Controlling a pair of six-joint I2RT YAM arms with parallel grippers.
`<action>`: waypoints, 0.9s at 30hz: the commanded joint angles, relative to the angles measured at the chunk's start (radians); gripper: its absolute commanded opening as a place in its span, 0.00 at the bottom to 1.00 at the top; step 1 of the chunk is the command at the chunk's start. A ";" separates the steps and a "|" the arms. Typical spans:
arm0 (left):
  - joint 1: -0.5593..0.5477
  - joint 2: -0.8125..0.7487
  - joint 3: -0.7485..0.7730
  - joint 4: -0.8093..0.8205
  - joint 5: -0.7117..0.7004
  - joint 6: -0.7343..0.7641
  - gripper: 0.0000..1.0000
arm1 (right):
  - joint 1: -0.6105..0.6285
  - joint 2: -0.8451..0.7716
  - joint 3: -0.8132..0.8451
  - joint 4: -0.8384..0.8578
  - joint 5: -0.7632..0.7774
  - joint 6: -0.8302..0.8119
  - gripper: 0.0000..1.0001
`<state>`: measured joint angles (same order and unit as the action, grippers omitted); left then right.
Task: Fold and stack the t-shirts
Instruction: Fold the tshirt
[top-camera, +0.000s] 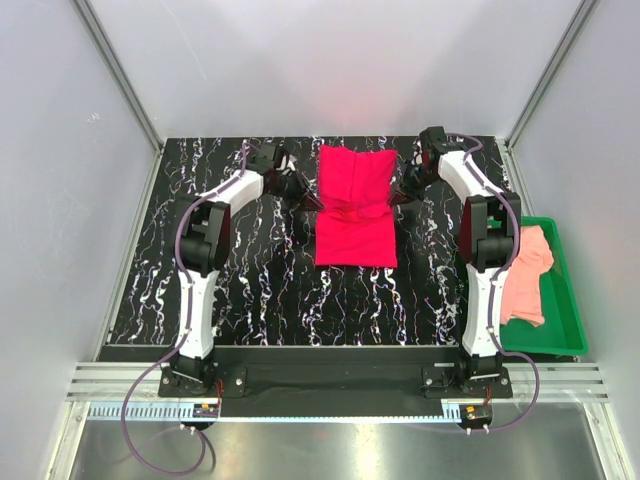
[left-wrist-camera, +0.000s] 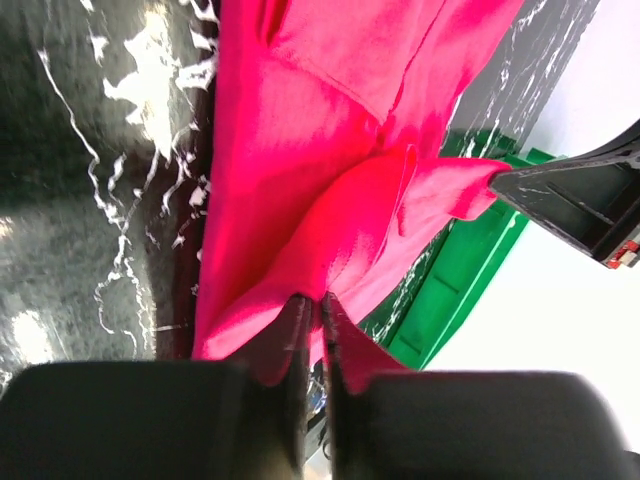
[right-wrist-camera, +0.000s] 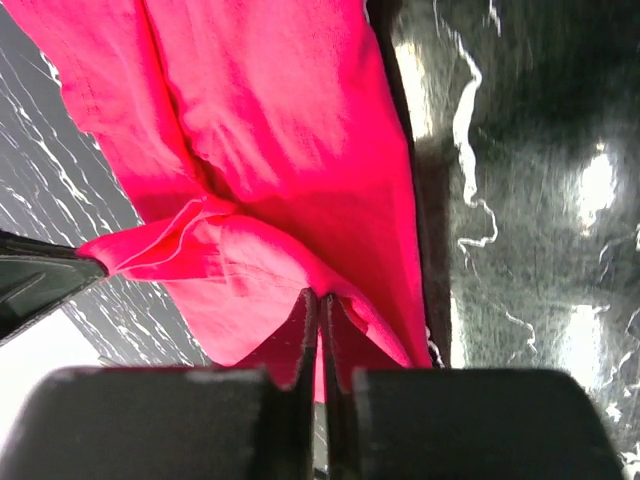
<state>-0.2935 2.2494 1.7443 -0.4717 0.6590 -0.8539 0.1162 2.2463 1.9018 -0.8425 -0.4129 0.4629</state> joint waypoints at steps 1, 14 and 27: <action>0.010 0.022 0.060 -0.002 -0.015 0.007 0.17 | -0.015 0.018 0.068 0.000 -0.043 -0.012 0.09; -0.019 -0.295 -0.053 -0.058 -0.266 0.286 0.44 | 0.051 -0.216 -0.140 -0.006 0.172 -0.081 0.52; -0.179 -0.156 -0.140 0.197 -0.084 0.158 0.22 | 0.260 -0.159 -0.234 0.210 0.391 0.040 0.38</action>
<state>-0.4969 2.0548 1.5513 -0.3370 0.5293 -0.6739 0.3996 2.0621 1.6279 -0.7017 -0.1028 0.4759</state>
